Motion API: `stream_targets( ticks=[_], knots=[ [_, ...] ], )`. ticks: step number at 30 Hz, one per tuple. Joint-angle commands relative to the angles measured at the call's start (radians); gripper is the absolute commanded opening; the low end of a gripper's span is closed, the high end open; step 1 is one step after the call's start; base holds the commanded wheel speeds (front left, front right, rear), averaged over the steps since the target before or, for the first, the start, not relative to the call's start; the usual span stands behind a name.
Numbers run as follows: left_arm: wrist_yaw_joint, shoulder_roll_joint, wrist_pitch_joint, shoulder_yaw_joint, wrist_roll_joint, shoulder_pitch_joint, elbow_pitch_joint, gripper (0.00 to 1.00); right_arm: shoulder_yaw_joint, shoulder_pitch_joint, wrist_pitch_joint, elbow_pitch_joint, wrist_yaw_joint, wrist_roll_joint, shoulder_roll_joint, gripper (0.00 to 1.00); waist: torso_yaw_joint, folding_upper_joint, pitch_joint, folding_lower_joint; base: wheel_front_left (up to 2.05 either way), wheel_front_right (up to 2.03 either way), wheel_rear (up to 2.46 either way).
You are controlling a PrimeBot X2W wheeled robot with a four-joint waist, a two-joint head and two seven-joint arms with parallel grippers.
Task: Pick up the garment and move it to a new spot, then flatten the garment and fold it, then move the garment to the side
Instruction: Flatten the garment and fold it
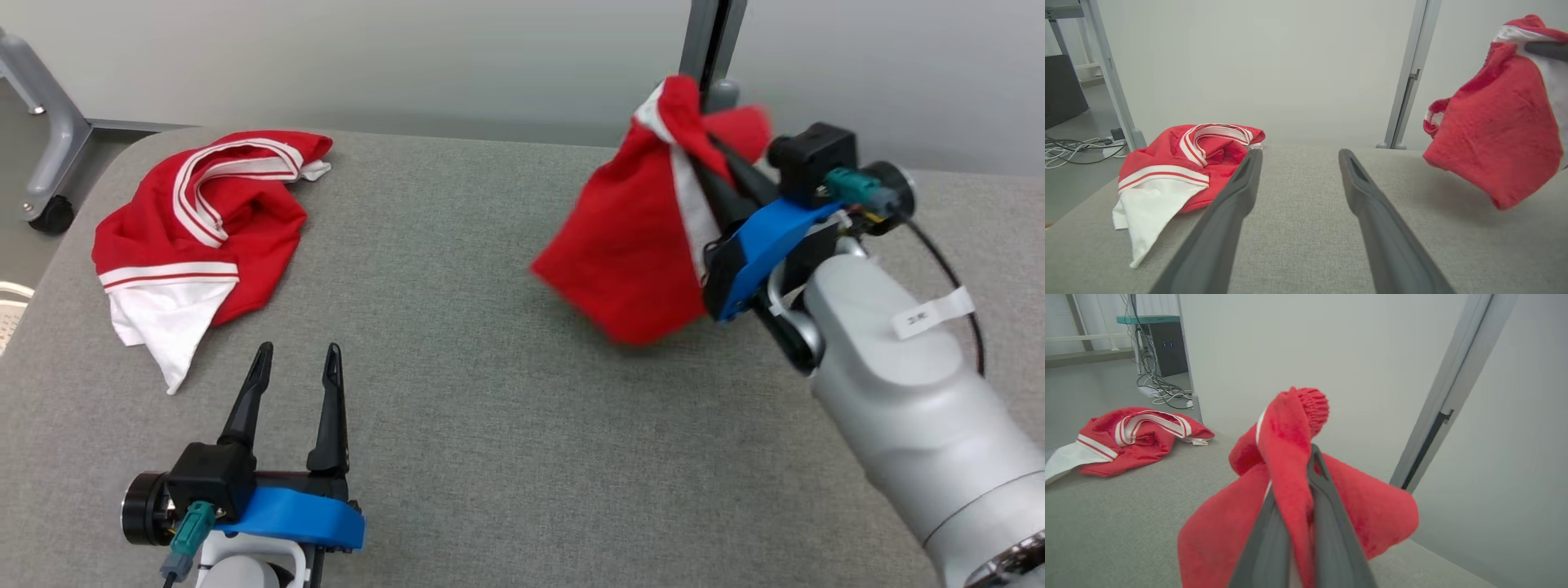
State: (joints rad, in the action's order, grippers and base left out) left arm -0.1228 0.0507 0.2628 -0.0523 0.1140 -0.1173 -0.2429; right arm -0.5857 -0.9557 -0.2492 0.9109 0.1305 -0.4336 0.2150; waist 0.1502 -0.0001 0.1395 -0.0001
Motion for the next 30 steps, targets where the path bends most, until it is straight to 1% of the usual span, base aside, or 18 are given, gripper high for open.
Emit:
stream_targets(
  ticks=[1, 9, 14, 15, 16, 17, 18, 21, 26, 30],
  knots=[
    [0.006, -0.001, 0.003, -0.001, 0.009, 0.013, 0.004, 1.0, -0.037, 0.032, -0.009, -0.012, 0.0, 0.002, -0.025, 0.0, 0.01, 0.0001, 0.002, 0.0001, 0.0, 0.0, 0.0],
    [0.014, -0.001, 0.003, -0.002, 0.02, 0.032, 0.01, 1.0, -0.221, 0.191, -0.016, -0.042, 0.0, -0.033, -0.122, 0.0, 0.022, 0.0001, 0.009, 0.0001, 0.0, 0.0, 0.0],
    [0.02, -0.001, 0.003, -0.009, 0.024, 0.031, 0.009, 1.0, -0.361, 0.31, -0.017, -0.108, 0.0, -0.049, -0.139, 0.0, 0.01, 0.0001, 0.009, 0.0001, 0.0, 0.0, 0.0],
    [0.021, -0.001, 0.003, -0.009, 0.023, 0.03, 0.008, 1.0, -0.376, 0.328, -0.017, -0.128, 0.0, -0.054, -0.139, 0.16, 0.005, 0.0001, 0.008, 0.0001, 0.0, 0.0, 0.0],
    [0.021, -0.001, 0.003, -0.009, 0.021, 0.029, 0.008, 1.0, -0.383, 0.343, -0.017, -0.148, 0.0, -0.056, -0.136, 0.6, 0.0, 0.0001, 0.006, 0.0001, 0.0, 0.0, 0.0],
    [0.022, -0.001, 0.003, -0.007, 0.02, 0.029, 0.008, 1.0, -0.397, 0.361, -0.017, -0.175, 0.0, -0.059, -0.135, 1.0, -0.007, 0.0001, 0.005, 0.0001, 0.0, 0.0, 0.0],
    [0.022, -0.001, 0.003, -0.007, 0.019, 0.028, 0.008, 1.0, -0.401, 0.376, -0.017, -0.201, 0.0, -0.062, -0.131, 1.0, -0.012, 0.0001, 0.004, 0.0001, 0.0, 0.0, 0.0],
    [0.021, -0.001, 0.003, -0.007, 0.017, 0.027, 0.007, 1.0, -0.369, 0.408, -0.017, -0.277, 0.0, -0.05, -0.099, 1.0, -0.028, 0.0001, -0.003, 0.0001, 0.0, 0.0, 0.0],
    [0.018, -0.001, 0.003, -0.005, 0.014, 0.039, 0.004, 1.0, -0.246, 0.476, -0.017, -0.391, 0.0, -0.006, -0.04, 1.0, -0.047, 0.0001, -0.02, 0.0001, 0.0, 0.0, 0.0],
    [0.016, 0.0, 0.003, -0.004, 0.013, 0.048, 0.005, 1.0, -0.119, 0.53, -0.017, -0.464, 0.0, 0.026, 0.012, 1.0, -0.053, 0.0001, -0.03, 0.0001, 0.0, 0.0, 0.0]
  ],
)
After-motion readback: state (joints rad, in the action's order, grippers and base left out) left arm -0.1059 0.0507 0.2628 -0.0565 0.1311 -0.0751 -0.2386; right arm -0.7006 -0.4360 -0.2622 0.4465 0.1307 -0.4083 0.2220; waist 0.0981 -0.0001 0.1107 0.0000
